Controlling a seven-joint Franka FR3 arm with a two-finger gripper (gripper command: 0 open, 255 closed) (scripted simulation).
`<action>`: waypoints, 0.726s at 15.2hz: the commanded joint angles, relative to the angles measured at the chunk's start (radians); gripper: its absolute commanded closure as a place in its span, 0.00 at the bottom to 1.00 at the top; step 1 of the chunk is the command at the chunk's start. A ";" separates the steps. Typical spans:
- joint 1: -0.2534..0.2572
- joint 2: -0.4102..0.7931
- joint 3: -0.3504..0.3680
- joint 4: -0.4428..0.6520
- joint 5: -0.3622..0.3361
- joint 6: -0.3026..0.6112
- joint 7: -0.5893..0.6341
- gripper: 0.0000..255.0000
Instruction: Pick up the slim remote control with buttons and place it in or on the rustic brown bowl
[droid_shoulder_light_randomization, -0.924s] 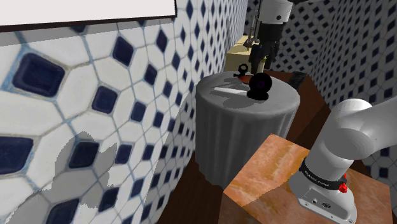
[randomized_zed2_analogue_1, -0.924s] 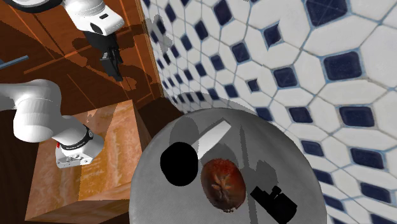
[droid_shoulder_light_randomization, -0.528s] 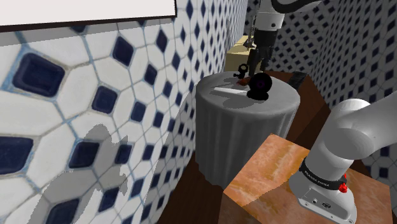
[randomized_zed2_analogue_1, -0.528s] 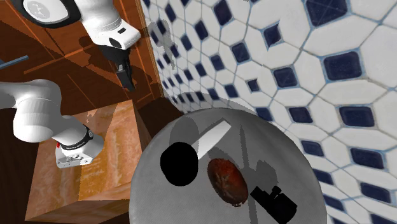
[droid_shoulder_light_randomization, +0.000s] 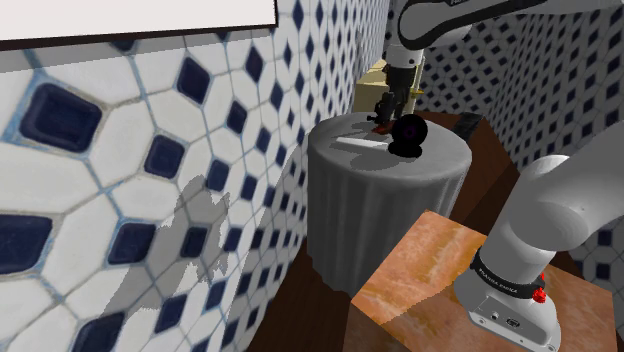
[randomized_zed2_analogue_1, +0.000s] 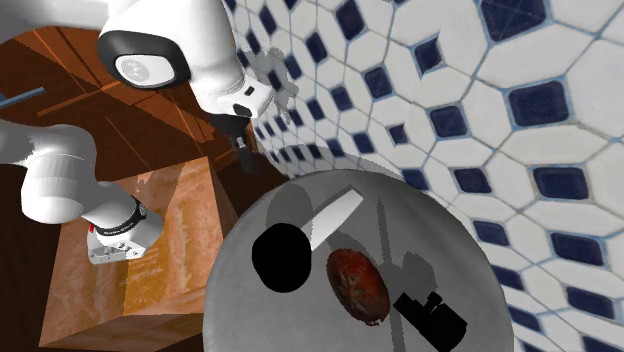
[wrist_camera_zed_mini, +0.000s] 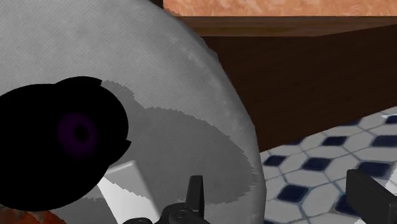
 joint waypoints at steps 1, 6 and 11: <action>0.004 0.074 -0.036 0.025 -0.002 0.050 -0.065 0.00; 0.017 0.266 -0.109 0.119 0.032 0.144 -0.223 0.00; 0.016 0.475 -0.155 0.248 0.109 0.208 -0.392 0.00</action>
